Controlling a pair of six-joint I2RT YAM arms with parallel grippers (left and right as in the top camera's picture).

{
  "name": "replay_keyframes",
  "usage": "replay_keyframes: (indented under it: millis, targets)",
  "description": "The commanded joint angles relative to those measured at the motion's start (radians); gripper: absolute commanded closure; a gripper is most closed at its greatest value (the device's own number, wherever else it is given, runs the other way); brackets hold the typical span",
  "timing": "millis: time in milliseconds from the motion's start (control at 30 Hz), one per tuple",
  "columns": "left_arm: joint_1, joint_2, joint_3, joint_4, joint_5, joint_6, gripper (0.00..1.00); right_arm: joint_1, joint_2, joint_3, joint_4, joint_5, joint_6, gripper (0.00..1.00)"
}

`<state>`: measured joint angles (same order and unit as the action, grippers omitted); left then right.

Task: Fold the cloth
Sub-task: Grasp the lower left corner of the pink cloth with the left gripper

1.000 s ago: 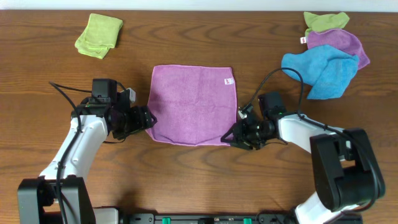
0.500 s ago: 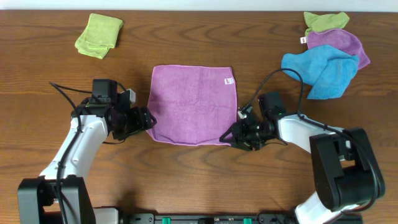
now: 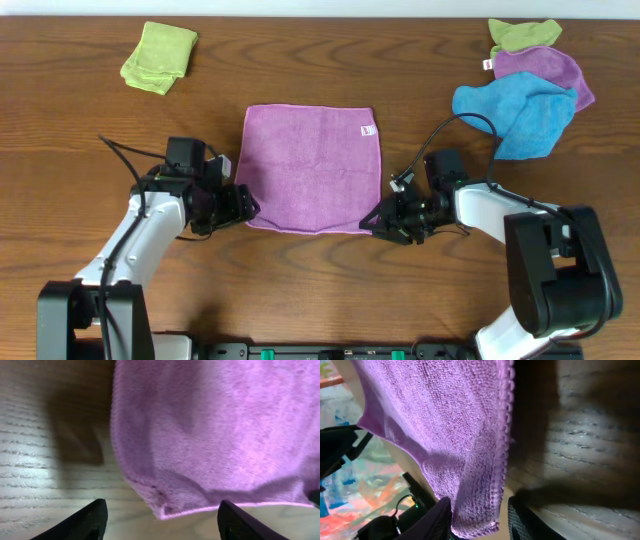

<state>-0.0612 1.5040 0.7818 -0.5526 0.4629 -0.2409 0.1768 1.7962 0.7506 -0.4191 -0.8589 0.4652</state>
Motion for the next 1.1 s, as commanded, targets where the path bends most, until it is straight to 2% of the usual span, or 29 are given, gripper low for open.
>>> replay_keyframes:
  millis: [0,233,433,633,800,1000,1067]
  targets:
    - [-0.001,0.013,-0.026,0.023,-0.028,-0.024,0.28,-0.007,0.035,-0.025,-0.008,0.101,-0.019,0.62]
    - [-0.001,0.040,-0.027,0.075,-0.027,-0.048,0.30,-0.006,0.035,-0.025,-0.007,0.091,-0.023,0.63]
    - [-0.001,0.118,-0.027,0.102,0.014,-0.060,0.42,-0.006,0.035,-0.025,-0.004,0.092,-0.025,0.65]
    - [-0.001,0.125,-0.027,0.116,0.028,-0.076,0.52,-0.006,0.035,-0.025,-0.003,0.092,-0.025,0.65]
    - [-0.001,0.125,-0.026,0.120,0.029,-0.096,0.72,-0.006,0.035,-0.025,-0.004,0.092,-0.025,0.66]
    - [0.002,0.125,-0.006,0.112,0.057,-0.104,0.84,-0.006,0.035,-0.025,-0.006,0.091,-0.025,0.68]
    - [0.002,0.125,-0.005,0.111,0.059,-0.104,0.89,-0.006,0.035,-0.025,-0.011,0.091,-0.025,0.73]
